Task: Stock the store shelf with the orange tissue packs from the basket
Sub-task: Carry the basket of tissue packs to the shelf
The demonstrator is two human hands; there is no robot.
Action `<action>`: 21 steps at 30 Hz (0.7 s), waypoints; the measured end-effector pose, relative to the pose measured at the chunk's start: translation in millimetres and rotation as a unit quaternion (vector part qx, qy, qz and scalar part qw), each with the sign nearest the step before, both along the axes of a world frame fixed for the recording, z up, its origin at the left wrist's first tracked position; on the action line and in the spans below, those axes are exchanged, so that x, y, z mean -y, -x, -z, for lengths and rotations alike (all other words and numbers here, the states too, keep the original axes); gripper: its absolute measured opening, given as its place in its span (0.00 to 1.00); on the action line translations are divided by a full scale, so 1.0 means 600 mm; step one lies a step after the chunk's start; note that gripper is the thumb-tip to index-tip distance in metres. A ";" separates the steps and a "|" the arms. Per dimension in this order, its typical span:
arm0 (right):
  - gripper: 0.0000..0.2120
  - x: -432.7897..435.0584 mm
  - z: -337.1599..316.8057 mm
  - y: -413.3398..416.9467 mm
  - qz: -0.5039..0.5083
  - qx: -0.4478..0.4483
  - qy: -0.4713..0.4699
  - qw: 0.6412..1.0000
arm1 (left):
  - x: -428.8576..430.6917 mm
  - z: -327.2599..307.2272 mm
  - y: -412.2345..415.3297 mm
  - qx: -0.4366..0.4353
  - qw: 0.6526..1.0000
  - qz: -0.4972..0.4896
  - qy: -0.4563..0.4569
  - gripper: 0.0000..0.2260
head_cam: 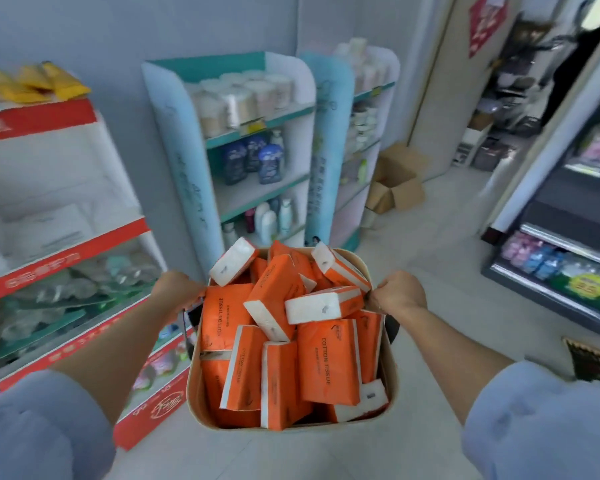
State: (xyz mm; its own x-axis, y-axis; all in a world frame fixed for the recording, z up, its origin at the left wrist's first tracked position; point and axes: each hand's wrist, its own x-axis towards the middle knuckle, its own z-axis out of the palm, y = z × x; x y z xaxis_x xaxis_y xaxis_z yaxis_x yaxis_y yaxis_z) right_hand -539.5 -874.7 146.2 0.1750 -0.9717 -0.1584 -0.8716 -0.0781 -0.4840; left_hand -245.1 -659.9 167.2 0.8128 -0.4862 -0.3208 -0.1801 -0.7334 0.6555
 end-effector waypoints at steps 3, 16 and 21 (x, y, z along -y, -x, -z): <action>0.03 0.074 0.003 0.048 0.035 0.003 -0.003 0.999 | 0.111 -0.006 0.027 0.003 0.999 0.040 0.006 0.07; 0.02 0.397 -0.002 0.232 0.198 0.015 -0.019 0.980 | 0.628 0.007 0.139 -0.006 0.979 0.205 0.011 0.06; 0.03 0.519 -0.015 0.310 0.258 0.027 -0.010 0.966 | 0.821 -0.013 0.207 0.001 0.965 0.261 0.014 0.07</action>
